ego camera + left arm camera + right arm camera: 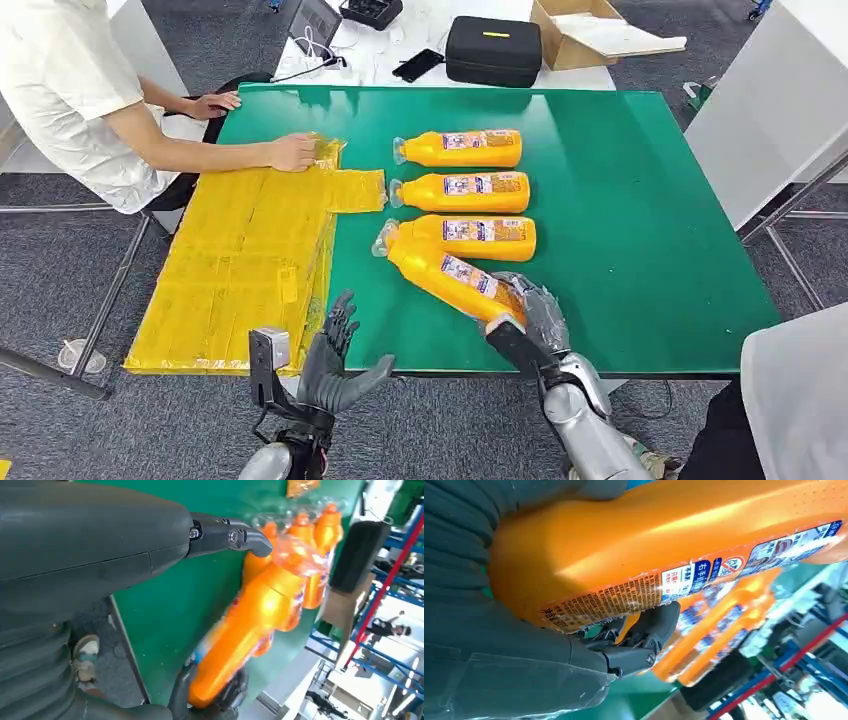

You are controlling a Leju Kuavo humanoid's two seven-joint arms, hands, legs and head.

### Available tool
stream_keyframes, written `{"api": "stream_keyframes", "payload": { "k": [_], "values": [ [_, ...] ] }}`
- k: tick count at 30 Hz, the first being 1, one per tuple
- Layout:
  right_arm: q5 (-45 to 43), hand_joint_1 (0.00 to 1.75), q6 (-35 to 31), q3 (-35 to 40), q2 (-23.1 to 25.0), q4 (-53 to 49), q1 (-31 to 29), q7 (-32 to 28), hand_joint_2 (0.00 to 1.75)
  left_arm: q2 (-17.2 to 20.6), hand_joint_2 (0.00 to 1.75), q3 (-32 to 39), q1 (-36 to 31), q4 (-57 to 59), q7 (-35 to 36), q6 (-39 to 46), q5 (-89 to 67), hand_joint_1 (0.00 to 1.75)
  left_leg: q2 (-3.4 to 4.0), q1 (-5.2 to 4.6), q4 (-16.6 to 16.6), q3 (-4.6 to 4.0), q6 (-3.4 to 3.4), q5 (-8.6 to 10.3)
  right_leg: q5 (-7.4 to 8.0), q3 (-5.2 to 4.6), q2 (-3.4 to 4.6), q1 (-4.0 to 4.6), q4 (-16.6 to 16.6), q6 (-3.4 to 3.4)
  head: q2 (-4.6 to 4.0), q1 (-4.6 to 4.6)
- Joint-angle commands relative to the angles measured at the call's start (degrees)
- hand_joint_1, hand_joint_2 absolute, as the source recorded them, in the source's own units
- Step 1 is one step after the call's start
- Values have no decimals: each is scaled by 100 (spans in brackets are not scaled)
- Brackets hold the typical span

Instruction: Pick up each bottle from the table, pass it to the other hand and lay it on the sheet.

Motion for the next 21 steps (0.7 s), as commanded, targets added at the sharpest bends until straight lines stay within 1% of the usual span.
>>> {"api": "stream_keyframes", "payload": {
  "k": [1, 2, 7, 8, 10, 11, 13, 14, 19, 20, 21],
  "values": [
    [-127, 175, 32, -47, 143, -226, 24, 61, 175, 201, 175, 87, -169, 440, 131, 152, 220, 0, 3, -1, -4, 12, 1, -4, -5, 13, -2, 1, -4, -8, 0, 0],
    [-129, 175, 56, -24, 128, -212, 22, 61, 175, 198, 175, 87, -173, 445, 127, 153, 224, 0, 7, -1, -5, 25, 2, -9, -9, 25, -1, 2, -4, -10, 0, 0],
    [-144, 175, 76, 14, 77, -256, 73, 32, 175, 187, 175, 75, -191, 478, 127, 188, 225, 0, 3, -3, -5, 11, 2, -3, -5, 11, -2, -2, -3, -7, 0, 0],
    [-180, 175, 92, 33, 83, -336, 86, -15, 175, 152, 175, 135, -208, 537, 180, 218, 319, 0, 4, -2, -4, 24, 2, -9, -10, 25, -5, 1, -2, -12, 0, 0],
    [-196, 175, 119, 76, 93, -443, 104, -19, 175, 127, 175, 195, -237, 608, 268, 189, 463, 0, 1, -1, -4, 7, 1, -3, -4, 9, -4, 0, -3, -7, 0, 0],
    [-196, 175, 152, 156, 86, -532, 106, -47, 175, 94, 175, 280, -268, 695, 388, 102, 675, 0, 4, -2, -4, 23, 2, -9, -10, 24, -5, 1, -3, -12, 0, 0],
    [-219, 175, 190, 228, 93, -631, 106, -62, 175, 68, 175, 359, -335, 836, 439, 78, 826, 0, 5, -1, -4, 7, 1, -3, -3, 7, 0, 1, -3, -7, 0, 0],
    [-236, 175, 235, 353, 104, -743, 104, -79, 175, 50, 175, 432, -430, 966, 412, 64, 921, 0, 11, -1, -3, 23, 2, -10, -9, 22, 2, 2, -2, -12, 0, 0],
    [-382, 175, 415, 723, 150, -975, 44, -142, 175, -48, 175, 643, -721, 1289, 431, -292, 1264, 0, 8, -1, -2, 5, 1, -3, -2, 3, 1, 0, -1, -8, 0, 0],
    [-465, 175, 554, 812, 186, -997, -2, -193, 175, -90, 175, 692, -838, 1381, 463, -355, 1345, 0, 12, 0, -1, 20, 2, -8, -7, 17, 2, 3, -1, -13, 0, 0],
    [-499, 175, 560, 899, 200, -1005, -33, -160, 175, -130, 175, 713, -942, 1514, 462, -366, 1366, 0, 11, 0, 0, 28, 3, -12, -10, 26, -1, 4, 0, -15, 0, 2]
  ]
}}
